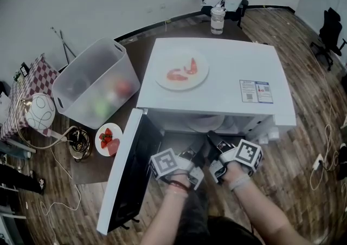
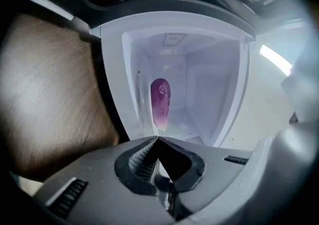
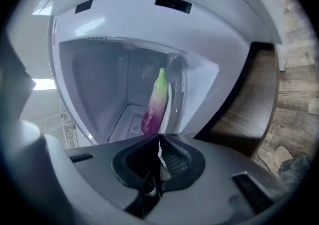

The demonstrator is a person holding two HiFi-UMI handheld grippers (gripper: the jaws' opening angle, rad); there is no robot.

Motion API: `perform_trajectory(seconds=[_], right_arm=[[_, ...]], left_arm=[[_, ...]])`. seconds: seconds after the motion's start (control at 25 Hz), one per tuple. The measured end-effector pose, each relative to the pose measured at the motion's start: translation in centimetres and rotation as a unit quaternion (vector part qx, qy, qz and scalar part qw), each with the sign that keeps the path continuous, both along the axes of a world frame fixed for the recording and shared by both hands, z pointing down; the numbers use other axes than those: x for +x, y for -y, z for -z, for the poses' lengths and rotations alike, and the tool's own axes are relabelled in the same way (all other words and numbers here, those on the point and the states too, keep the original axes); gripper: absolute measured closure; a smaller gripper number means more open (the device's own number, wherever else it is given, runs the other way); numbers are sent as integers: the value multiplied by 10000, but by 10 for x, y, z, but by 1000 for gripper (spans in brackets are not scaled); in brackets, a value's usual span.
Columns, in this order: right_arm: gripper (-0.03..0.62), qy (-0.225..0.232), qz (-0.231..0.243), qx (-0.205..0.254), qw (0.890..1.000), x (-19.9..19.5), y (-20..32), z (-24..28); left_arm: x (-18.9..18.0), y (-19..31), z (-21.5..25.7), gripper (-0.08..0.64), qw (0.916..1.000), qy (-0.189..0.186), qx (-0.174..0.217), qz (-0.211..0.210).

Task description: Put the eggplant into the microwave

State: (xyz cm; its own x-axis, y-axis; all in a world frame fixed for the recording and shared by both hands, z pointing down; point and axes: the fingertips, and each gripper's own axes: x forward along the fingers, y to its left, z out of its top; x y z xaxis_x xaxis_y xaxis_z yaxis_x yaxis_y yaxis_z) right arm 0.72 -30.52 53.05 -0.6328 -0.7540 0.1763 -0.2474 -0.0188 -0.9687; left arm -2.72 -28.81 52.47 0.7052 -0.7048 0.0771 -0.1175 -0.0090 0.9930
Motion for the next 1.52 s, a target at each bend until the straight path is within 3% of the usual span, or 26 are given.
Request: perform_trajectory(seconds=[0.28, 0.44, 0.6, 1.0, 1.16, 1.52], right_arm=[[579, -213, 129, 182, 9995, -3, 4, 2], [586, -260, 228, 277, 9990, -4, 1, 3], [589, -373, 537, 687, 9955, -8, -5, 12], [591, 46, 939, 987, 9907, -11, -42, 25], [591, -245, 1197, 993, 9875, -9, -63, 20], [591, -678, 1480, 1110, 9804, -1, -107, 23]], left_arm=[[2, -12, -10, 560, 9900, 1269, 438, -442], [1, -16, -15, 560, 9808, 1775, 599, -537], [0, -21, -18, 560, 9715, 2175, 735, -592], [4, -40, -18, 560, 9565, 2618, 1065, -723], [8, -53, -14, 560, 9490, 2800, 1223, -780], [19, -92, -2, 560, 9443, 2849, 1405, -858]])
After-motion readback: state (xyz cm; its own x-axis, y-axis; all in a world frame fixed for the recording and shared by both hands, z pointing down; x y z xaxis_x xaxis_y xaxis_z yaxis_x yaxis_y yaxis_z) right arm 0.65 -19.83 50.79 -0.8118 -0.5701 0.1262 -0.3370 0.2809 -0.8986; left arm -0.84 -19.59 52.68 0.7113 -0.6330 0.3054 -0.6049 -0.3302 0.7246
